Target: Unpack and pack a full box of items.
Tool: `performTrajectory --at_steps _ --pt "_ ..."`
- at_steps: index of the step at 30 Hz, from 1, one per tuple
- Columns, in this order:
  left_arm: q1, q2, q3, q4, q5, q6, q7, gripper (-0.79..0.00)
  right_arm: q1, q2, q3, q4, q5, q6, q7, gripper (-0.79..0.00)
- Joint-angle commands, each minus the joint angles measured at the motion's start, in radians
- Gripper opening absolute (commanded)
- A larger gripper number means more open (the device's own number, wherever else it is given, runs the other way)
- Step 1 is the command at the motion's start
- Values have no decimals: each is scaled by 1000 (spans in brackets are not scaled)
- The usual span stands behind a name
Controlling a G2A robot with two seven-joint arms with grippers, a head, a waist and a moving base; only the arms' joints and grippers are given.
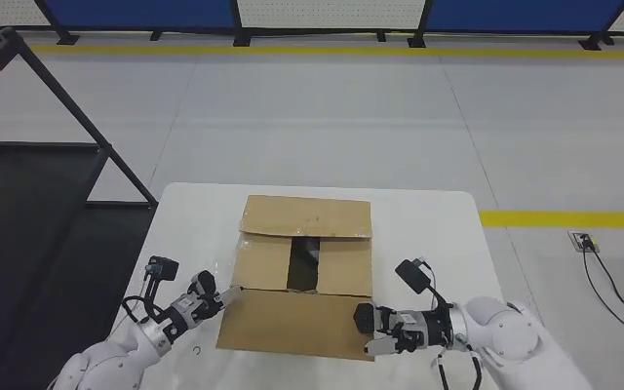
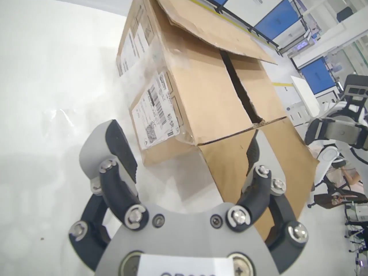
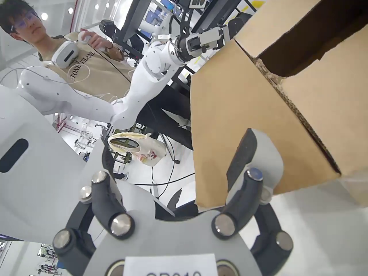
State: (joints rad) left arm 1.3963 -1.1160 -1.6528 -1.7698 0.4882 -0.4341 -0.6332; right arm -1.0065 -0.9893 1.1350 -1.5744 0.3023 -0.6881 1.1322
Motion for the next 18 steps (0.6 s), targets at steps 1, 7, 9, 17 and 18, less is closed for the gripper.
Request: performTrajectory --at_steps 1,7,9,17,18 --pt "7 5 -4 1 8 -30 -20 0 9 13 -26 13 11 -14 -14 0" --pt "16 13 2 5 55 -49 -44 0 39 42 -79 32 77 -60 -60 0" --pt "15 13 11 7 67 -42 -38 0 48 49 -85 41 109 -71 -71 0" --pt "13 15 43 13 130 -9 10 0 72 62 -86 78 176 -76 -77 0" --pt "14 16 44 14 130 -6 13 0 72 62 -86 78 176 -76 -77 0"
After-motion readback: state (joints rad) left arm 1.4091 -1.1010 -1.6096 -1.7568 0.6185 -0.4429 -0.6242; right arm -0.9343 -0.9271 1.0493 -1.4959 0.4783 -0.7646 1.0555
